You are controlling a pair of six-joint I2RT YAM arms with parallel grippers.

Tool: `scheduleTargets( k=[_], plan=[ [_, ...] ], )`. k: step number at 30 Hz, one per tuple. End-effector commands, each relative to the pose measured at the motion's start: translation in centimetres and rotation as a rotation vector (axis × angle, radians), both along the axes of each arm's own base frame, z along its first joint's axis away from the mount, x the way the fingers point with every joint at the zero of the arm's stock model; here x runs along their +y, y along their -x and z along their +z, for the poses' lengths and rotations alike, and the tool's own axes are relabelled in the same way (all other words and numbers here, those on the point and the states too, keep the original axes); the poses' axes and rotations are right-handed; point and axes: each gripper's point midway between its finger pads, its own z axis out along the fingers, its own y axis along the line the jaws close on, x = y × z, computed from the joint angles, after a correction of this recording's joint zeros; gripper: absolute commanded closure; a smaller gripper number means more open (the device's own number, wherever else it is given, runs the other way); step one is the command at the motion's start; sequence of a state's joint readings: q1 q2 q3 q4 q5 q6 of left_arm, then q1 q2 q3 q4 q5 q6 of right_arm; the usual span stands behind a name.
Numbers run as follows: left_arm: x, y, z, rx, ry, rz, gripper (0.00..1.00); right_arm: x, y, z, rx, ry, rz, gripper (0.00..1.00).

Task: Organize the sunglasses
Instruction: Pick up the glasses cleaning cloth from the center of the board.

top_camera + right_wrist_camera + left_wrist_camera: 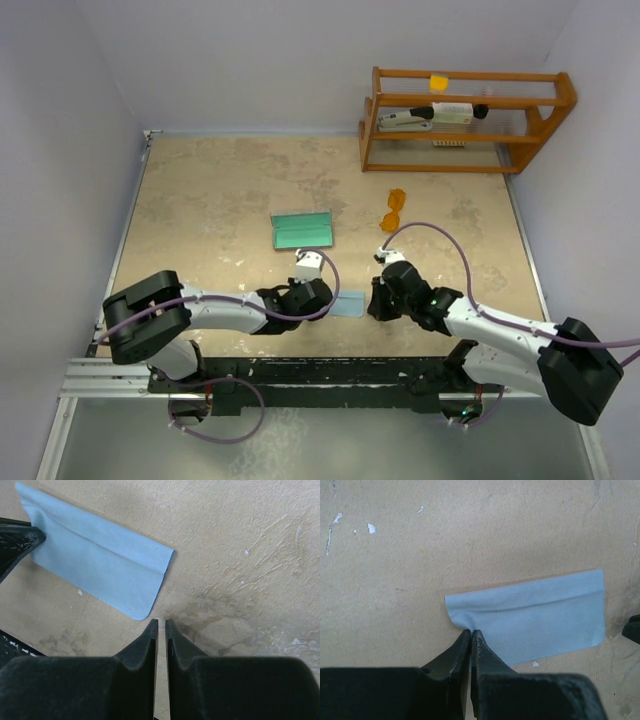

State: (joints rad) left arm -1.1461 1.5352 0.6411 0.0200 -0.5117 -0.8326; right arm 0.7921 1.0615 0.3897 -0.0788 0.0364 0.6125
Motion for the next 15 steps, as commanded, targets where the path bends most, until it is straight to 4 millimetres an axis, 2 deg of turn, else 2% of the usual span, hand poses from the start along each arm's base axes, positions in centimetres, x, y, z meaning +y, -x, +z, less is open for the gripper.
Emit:
scheduleTargets(
  k=[1,7,15],
  plan=[
    [1.2,0.5,-0.2,0.008,0.036,0.108,1.0,0.7,-1.1,1.5,-0.013,0.001,-0.027,0.86],
    [0.8,0.9,-0.3,-0.004,0.095,0.151,1.0,1.2,-1.8,1.8,0.006,0.036,-0.038,0.79],
    [-0.1,1.1,-0.4,-0.014,0.174,0.191,1.0,1.7,-2.6,2.4,0.017,0.071,-0.07,0.78]
  ],
)
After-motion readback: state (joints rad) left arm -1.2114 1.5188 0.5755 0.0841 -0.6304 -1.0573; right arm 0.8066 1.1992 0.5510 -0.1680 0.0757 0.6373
